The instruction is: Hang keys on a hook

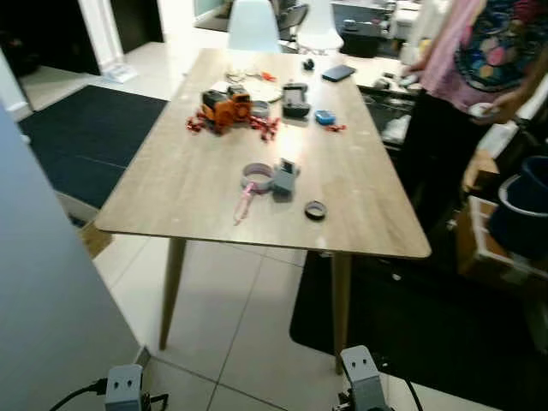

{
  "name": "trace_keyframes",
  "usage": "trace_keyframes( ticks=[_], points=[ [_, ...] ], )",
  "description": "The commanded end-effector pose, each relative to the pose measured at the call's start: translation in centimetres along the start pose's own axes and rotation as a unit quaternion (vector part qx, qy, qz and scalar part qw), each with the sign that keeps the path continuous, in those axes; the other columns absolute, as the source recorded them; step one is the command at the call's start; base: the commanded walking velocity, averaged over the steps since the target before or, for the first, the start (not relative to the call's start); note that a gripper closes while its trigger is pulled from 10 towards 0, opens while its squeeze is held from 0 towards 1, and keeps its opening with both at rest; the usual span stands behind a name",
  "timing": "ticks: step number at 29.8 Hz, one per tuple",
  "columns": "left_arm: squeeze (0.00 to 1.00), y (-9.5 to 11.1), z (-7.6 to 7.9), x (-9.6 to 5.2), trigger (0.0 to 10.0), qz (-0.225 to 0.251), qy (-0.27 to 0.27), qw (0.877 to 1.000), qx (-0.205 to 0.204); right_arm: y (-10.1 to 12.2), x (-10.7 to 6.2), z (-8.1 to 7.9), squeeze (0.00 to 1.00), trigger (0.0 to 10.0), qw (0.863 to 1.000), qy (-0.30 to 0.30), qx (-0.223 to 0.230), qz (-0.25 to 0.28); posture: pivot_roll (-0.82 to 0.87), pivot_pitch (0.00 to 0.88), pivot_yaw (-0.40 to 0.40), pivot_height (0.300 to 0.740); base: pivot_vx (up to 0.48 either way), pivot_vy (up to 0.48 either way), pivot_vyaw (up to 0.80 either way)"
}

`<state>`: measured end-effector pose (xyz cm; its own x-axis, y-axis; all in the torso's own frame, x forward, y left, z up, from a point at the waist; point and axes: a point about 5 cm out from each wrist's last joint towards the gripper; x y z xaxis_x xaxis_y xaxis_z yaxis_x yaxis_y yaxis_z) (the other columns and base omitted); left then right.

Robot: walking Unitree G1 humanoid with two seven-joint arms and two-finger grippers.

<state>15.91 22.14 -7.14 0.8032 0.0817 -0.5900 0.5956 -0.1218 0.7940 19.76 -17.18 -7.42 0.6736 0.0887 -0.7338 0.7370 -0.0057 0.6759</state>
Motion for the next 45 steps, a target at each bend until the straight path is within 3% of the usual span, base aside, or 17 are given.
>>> trace_keyframes(
  ticks=[1, 39, 45],
  points=[
    [0.0, -0.34, 0.44, -0.19, 10.0, -0.004, -0.002, 1.0, -0.003, -0.46, -0.12, -0.01, 0.0, 10.0, 1.0, 0.0, 0.001, -0.005, 0.09, 0.053, -0.061, 0.74, 0.0, 0.0, 0.8],
    [0.0, -1.04, 0.38, -0.38, 10.0, -0.027, 0.001, 1.0, -0.005, -0.64, -0.03, -0.69, 0.0, 10.0, 0.999, 0.02, -0.031, -0.017, 0.1, 0.057, -0.067, 0.74, 0.0, 0.0, 0.8],
    [0.0, -1.1, 0.1, -0.4, 10.0, -0.033, 0.027, 0.999, 0.0, -0.55, 0.0, -0.7, 0.0, 10.0, 0.999, 0.021, -0.034, -0.017, 0.1, 0.058, -0.067, 0.74, 0.0, 0.0, 0.8]
  ],
)
Point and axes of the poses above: a point about 5 cm out from each wrist's last joint towards the gripper, its own x axis pointing out of the wrist towards the gripper, its own y axis along the axis of the wrist's last joint, z = x × y, and after that the axes turned 12 degrees about x, right-handed
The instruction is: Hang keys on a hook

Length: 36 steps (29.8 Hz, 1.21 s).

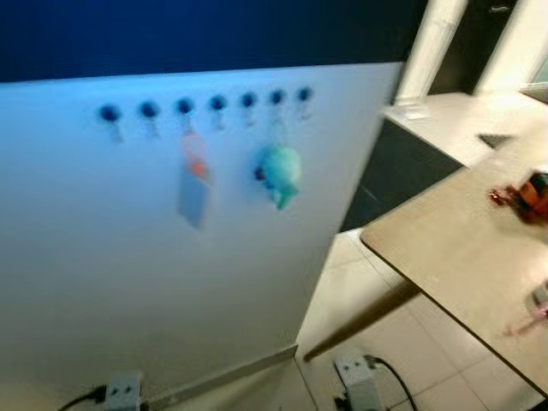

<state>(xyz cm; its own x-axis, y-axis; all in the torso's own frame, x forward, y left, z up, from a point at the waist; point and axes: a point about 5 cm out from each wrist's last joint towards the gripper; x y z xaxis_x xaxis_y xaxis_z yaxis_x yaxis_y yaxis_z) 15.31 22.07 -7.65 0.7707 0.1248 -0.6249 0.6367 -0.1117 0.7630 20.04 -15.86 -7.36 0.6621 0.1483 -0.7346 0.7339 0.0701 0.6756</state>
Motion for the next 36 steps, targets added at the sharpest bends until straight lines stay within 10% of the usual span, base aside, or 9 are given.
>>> trace_keyframes(
  ticks=[1, 36],
  points=[
    [0.0, -0.4, -0.2, -0.2, 10.0, -0.01, 0.021, 1.0, 0.003, -0.8, -0.3, 0.5, 0.0, 10.0, 1.0, -0.009, 0.004, -0.014, 0.1, 0.059, -0.067, 0.74, 0.0, 0.0, 0.8],
    [0.0, 0.8, 1.4, 0.4, 10.0, 0.007, -0.055, 0.997, 0.06, -0.9, -0.3, 0.9, 0.0, 10.0, 0.998, -0.034, 0.049, -0.012, 0.09, 0.062, -0.061, 0.74, 0.0, -0.041, 0.56]
  ],
)
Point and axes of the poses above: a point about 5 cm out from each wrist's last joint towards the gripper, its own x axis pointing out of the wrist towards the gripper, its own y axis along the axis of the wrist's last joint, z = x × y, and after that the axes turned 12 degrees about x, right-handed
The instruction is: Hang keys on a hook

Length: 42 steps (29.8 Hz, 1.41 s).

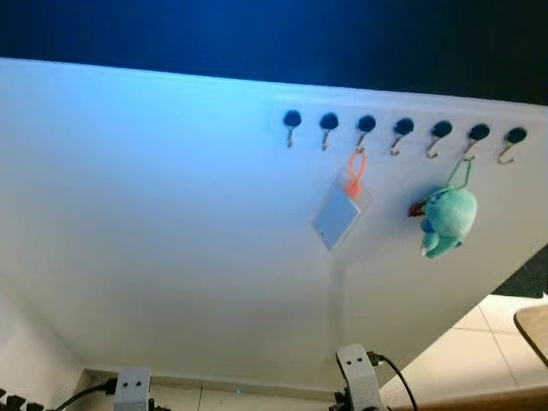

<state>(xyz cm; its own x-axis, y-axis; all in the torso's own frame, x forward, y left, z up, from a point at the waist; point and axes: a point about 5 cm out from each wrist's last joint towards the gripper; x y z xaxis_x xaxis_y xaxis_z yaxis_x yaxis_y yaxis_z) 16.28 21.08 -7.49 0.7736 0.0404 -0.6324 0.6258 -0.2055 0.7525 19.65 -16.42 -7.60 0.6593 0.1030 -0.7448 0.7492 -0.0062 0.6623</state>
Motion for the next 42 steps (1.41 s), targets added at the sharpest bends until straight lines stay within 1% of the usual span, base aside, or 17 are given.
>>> trace_keyframes(
  ticks=[1, 5, 6, 8, 14, 26, 42],
  points=[
    [0.0, -0.01, 0.48, -0.02, 10.0, 0.002, -0.014, 1.0, 0.013, -0.38, -0.15, 0.5, 0.0, 10.0, 1.0, -0.012, 0.01, -0.006, 0.09, 0.062, -0.061, 0.74, 0.0, -0.48, 0.0],
    [0.0, 0.07, 0.72, 0.04, 10.0, 0.002, -0.016, 1.0, 0.012, -0.42, -0.16, 0.55, 0.0, 10.0, 1.0, -0.013, 0.01, -0.007, 0.09, 0.065, -0.062, 0.74, 0.0, -0.48, 0.0],
    [0.0, 0.03, 0.78, 0.04, 10.0, 0.0, -0.014, 1.0, 0.0, -0.43, -0.17, 0.55, 0.0, 10.0, 1.0, -0.014, 0.01, -0.008, 0.09, 0.065, -0.062, 0.74, 0.0, 0.0, 0.0],
    [0.0, -0.06, 0.79, 0.04, 10.0, -0.005, -0.01, 1.0, -0.005, -0.44, -0.17, 0.55, 0.0, 10.0, 1.0, -0.014, 0.01, -0.008, 0.09, 0.065, -0.062, 0.74, 0.0, 0.0, 0.0],
    [0.0, 0.21, 0.79, 0.09, 10.0, 0.004, -0.012, 1.0, 0.0, -0.44, -0.16, 0.53, 0.0, 10.0, 1.0, -0.014, 0.011, -0.008, 0.09, 0.065, -0.06, 0.74, 0.0, 0.0, 0.0],
    [0.0, 0.62, 0.37, 0.2, 10.0, 0.014, -0.013, 1.0, -0.012, -0.38, -0.12, 0.4, 0.0, 10.0, 1.0, -0.014, 0.014, -0.007, 0.09, 0.058, -0.054, 0.74, 0.0, 0.0, 0.0],
    [0.0, 0.73, 0.22, 0.26, 10.0, 0.014, -0.021, 1.0, -0.011, -0.43, -0.13, 0.32, 0.0, 10.0, 1.0, -0.014, 0.015, -0.006, 0.09, 0.042, -0.05, 0.74, -0.318, 0.0, 0.0]
  ],
)
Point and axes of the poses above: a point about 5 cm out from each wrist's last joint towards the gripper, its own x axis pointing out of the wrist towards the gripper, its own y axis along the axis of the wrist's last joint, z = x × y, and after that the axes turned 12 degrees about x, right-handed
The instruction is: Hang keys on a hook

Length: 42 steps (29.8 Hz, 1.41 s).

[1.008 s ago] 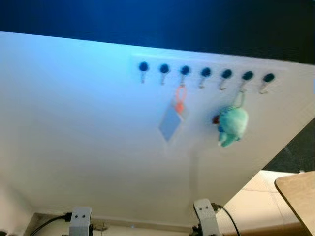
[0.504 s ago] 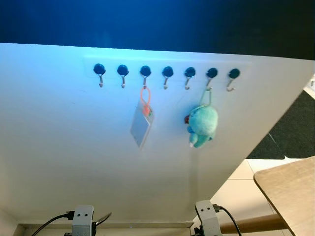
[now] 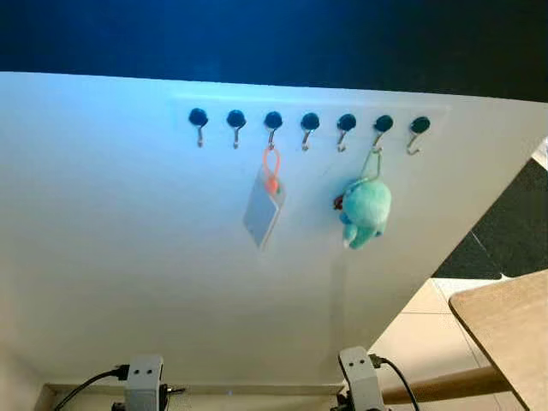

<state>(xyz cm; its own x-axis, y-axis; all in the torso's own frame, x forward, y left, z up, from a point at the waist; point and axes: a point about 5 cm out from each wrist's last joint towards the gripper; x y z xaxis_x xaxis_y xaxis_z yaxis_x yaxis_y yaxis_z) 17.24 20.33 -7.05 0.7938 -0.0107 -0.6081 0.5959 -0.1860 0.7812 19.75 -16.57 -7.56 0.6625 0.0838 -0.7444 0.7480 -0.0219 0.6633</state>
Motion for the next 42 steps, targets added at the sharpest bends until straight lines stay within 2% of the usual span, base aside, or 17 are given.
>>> trace_keyframes(
  ticks=[1, 21, 33, 36, 42],
  points=[
    [0.0, -0.34, -0.33, -0.2, 10.0, -0.007, 0.001, 1.0, -0.001, -0.53, -0.15, 0.18, 0.0, 10.0, 1.0, -0.005, 0.007, -0.008, 0.09, 0.042, -0.05, 0.74, -0.319, 0.0, 0.0],
    [0.0, -0.13, -0.63, -0.13, 10.0, -0.005, 0.001, 1.0, 0.002, -0.71, -0.17, 0.02, 0.0, 10.0, 1.0, -0.004, 0.01, -0.008, 0.09, 0.04, -0.044, 0.74, -0.31, 0.0, 0.0],
    [0.0, 0.17, -0.63, -0.03, 10.0, 0.001, -0.001, 1.0, 0.009, -0.74, -0.17, -0.02, 0.0, 10.0, 1.0, -0.004, 0.013, -0.01, 0.09, 0.051, -0.045, 0.74, 0.0, 0.0, 0.0],
    [0.0, 0.39, -0.53, 0.09, 10.0, 0.003, 0.0, 1.0, 0.019, -0.71, -0.17, 0.09, 0.0, 10.0, 1.0, -0.005, 0.013, -0.01, 0.09, 0.055, -0.047, 0.74, 0.0, -0.459, 0.0],
    [0.0, 0.37, -0.57, 0.21, 10.0, -0.006, 0.016, 1.0, 0.01, -0.69, -0.17, 0.1, 0.0, 10.0, 1.0, -0.005, 0.013, -0.01, 0.09, 0.059, -0.048, 0.74, 0.0, -0.237, 0.0]
  ],
)
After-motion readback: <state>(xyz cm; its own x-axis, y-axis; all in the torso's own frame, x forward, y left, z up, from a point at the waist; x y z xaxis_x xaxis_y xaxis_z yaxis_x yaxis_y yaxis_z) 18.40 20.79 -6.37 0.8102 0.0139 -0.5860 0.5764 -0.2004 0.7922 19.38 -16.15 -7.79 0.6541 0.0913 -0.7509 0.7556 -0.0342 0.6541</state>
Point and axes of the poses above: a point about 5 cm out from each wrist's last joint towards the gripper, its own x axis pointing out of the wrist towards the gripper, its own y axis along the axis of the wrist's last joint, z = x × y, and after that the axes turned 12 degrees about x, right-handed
